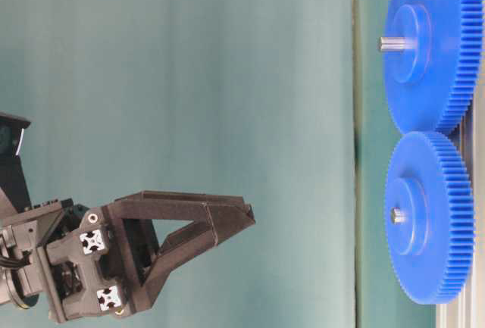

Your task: Insert the small gear onto the shaft.

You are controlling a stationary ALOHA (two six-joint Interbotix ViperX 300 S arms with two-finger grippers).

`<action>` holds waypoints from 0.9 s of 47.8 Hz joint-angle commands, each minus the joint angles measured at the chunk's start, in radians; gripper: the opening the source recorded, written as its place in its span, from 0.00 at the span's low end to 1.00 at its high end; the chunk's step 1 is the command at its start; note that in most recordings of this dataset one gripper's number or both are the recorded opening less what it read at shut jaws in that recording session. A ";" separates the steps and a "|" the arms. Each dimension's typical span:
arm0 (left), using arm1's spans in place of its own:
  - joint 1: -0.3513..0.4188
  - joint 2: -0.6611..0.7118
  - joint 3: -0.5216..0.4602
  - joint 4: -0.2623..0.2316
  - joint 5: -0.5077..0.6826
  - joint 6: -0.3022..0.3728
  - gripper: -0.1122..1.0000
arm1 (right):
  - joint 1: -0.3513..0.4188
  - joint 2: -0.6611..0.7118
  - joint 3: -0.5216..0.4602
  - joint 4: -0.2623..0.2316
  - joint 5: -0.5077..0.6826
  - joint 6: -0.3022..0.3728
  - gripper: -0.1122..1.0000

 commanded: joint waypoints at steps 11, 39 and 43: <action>-0.003 -0.006 -0.011 0.002 -0.003 -0.002 0.82 | 0.002 0.006 -0.011 -0.002 -0.011 0.011 0.15; -0.003 0.008 -0.002 0.002 -0.003 -0.002 0.82 | 0.000 0.003 -0.003 0.000 -0.012 0.011 0.15; -0.003 0.009 0.002 0.002 -0.003 -0.003 0.82 | 0.002 0.000 0.002 -0.002 -0.012 0.011 0.15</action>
